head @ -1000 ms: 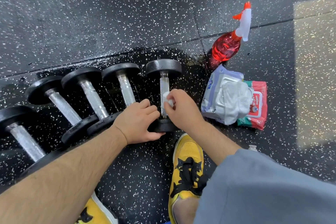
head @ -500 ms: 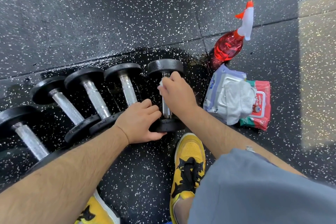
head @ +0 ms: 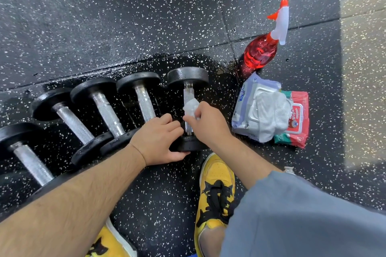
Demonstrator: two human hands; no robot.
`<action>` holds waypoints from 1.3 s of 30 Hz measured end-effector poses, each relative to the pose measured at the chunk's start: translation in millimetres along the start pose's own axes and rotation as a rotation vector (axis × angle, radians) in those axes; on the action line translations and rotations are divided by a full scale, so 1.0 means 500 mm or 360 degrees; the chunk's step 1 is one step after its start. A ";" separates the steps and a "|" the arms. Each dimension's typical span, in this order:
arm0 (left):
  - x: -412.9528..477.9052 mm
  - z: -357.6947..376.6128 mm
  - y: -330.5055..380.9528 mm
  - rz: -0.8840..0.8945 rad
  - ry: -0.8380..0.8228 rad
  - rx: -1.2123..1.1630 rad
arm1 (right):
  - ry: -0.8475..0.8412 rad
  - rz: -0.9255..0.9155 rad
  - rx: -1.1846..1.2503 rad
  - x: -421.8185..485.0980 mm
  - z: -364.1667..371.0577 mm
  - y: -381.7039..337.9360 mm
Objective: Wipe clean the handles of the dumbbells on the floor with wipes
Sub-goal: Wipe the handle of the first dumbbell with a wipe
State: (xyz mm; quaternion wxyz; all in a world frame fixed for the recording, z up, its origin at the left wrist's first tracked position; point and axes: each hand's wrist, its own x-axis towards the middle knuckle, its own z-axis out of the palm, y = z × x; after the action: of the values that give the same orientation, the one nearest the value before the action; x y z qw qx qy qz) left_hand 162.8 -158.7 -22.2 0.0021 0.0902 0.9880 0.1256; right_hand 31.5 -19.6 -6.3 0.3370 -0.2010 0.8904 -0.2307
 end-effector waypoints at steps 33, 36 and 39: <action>-0.002 0.001 0.002 -0.0028 0.0060 -0.0056 | 0.0263 -0.0361 -0.0128 0.067 -0.019 -0.034; -0.003 0.003 0.001 -0.0034 0.0058 -0.0078 | 0.0423 -0.0177 0.0201 0.060 -0.015 -0.031; -0.003 0.005 -0.002 -0.0042 0.0039 -0.0079 | 0.0590 -0.0015 0.0443 0.041 -0.002 -0.006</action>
State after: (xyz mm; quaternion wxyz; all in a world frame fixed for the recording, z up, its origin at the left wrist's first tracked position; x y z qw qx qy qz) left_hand 164.1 -159.2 -24.9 -0.0062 0.0757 0.9856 0.1511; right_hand 17.3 -32.2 -14.3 0.1910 -0.1108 0.8958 -0.3857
